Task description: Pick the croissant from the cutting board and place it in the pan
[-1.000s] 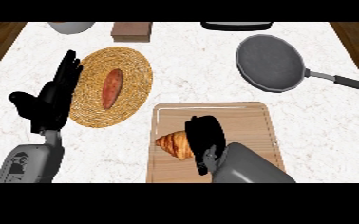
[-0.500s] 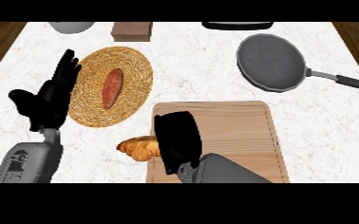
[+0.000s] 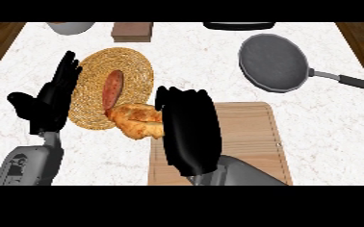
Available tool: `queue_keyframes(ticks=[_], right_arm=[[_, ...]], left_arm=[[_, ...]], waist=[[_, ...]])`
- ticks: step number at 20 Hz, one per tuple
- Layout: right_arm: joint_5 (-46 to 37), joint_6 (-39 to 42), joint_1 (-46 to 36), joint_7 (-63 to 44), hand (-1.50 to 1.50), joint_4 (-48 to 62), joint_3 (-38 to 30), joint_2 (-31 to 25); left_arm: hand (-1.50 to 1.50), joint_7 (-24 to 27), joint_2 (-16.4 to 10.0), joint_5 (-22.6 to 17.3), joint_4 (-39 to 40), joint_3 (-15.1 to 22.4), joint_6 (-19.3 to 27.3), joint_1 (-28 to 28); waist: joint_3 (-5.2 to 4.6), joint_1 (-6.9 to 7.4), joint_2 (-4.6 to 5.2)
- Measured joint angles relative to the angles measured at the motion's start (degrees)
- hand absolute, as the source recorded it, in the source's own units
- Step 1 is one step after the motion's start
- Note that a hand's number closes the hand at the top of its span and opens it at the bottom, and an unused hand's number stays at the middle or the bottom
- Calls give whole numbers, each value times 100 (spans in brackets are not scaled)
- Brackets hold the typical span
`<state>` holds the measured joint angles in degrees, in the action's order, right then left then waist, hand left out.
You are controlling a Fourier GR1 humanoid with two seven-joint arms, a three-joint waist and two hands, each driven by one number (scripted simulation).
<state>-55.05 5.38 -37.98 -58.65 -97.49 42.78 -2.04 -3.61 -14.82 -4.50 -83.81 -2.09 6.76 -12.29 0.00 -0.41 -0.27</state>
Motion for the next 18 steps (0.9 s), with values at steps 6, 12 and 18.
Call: queue_keyframes(ticks=[6, 12, 18], right_arm=[[77, -583, 184, 409, 150, -194, -1113, -225], [717, -1093, 264, 1334, 150, 142, -2445, -610], [1150, -1499, 127, 2771, 150, 1588, -3547, -1335]], left_arm=[[0, 30, 42, -2, -37, -15, -35, 45], [0, -62, 71, 39, -19, -39, -14, -83], [0, -61, 88, 44, 50, -60, -75, -164]], waist=[[3, 32, 29], [4, 48, 42], [4, 100, 63]])
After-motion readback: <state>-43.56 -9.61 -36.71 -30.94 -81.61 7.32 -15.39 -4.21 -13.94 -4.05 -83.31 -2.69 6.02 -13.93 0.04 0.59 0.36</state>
